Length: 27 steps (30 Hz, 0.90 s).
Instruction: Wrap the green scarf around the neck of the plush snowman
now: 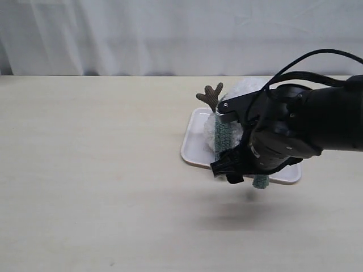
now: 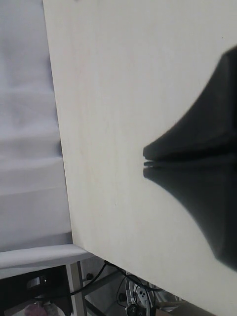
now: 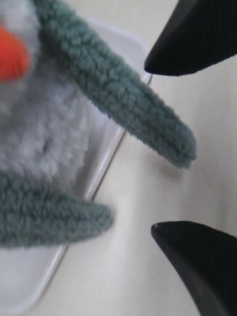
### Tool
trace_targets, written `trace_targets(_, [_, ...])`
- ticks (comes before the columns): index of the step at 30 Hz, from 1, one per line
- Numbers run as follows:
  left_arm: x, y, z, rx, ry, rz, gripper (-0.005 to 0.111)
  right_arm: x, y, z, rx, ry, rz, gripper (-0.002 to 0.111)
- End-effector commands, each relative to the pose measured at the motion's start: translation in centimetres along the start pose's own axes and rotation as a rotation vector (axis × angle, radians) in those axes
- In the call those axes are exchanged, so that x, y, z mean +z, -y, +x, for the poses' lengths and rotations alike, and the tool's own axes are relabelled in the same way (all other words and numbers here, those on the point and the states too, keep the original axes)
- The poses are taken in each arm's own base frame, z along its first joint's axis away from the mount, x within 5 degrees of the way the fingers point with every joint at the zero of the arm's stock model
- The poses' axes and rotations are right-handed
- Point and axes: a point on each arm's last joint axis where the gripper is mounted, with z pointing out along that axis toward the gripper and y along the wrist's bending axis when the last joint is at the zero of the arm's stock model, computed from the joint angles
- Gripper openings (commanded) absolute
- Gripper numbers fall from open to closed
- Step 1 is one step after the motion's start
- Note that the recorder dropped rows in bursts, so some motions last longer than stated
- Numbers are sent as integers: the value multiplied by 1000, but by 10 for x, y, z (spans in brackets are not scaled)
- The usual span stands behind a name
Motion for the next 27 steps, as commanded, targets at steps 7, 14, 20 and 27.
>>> trace_targets(7, [0, 0, -1, 1, 13, 8, 0, 17, 19, 6, 71, 31, -40, 76])
trace_targets(14, [0, 0, -1, 1, 13, 8, 0, 32, 14, 11, 35, 25, -46, 64])
trace_targets(20, [0, 0, -1, 1, 13, 8, 0, 46, 12, 13, 15, 19, -12, 47])
trace_targets(27, [0, 0, -1, 1, 13, 8, 0, 47, 6, 11, -4, 55, -75, 22])
